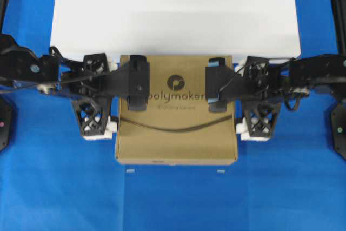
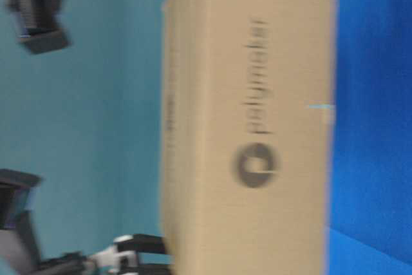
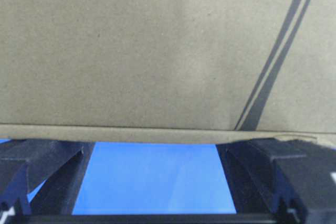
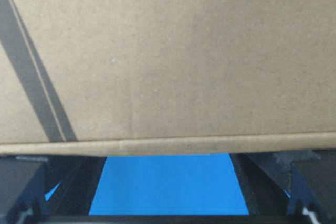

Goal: Place the cardboard box on the stand after clamping it between your arms.
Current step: 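Press both grippers against the box sides to clamp it between them, then lift the clamped box and carry it back over the white stand, then lower the box onto the white stand with both grippers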

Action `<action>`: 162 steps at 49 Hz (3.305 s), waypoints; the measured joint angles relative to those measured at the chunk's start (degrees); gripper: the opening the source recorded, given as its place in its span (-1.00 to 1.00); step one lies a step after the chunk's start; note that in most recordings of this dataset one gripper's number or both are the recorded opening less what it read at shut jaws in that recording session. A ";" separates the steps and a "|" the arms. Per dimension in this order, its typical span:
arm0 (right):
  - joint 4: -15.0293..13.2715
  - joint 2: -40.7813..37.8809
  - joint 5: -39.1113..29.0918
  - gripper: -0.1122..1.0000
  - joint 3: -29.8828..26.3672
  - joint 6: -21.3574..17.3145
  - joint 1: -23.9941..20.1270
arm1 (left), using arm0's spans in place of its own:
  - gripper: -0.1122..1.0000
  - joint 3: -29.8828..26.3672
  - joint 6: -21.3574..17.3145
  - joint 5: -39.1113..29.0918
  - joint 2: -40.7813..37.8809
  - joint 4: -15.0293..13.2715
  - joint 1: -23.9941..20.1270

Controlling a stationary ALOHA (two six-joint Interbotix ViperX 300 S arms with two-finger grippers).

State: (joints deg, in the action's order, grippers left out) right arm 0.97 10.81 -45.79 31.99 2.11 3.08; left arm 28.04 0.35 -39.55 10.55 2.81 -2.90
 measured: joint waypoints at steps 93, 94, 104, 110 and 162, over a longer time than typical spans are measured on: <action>5.45 -4.57 2.37 0.95 -5.89 14.15 20.04 | 0.71 -11.95 -13.45 -3.34 -9.32 1.58 -20.65; 5.80 -4.66 2.37 0.95 -5.98 14.77 20.39 | 0.71 -12.13 -13.54 -3.34 -9.32 1.58 -20.65; 8.17 -5.45 4.13 0.95 -5.98 23.47 23.73 | 0.71 -12.57 -15.56 -3.25 -9.32 1.58 -20.83; 12.04 -6.68 4.22 0.95 -6.06 28.13 25.93 | 0.71 -12.66 -16.26 -3.25 -9.32 1.58 -21.53; 24.79 -16.08 2.64 0.94 -14.50 48.78 37.79 | 0.70 -18.11 -16.52 -3.25 -13.10 1.76 -28.65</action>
State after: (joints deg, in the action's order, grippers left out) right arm 25.75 -5.27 -43.15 17.49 50.89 40.87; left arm 9.93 -16.17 -42.80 -2.55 4.57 -31.55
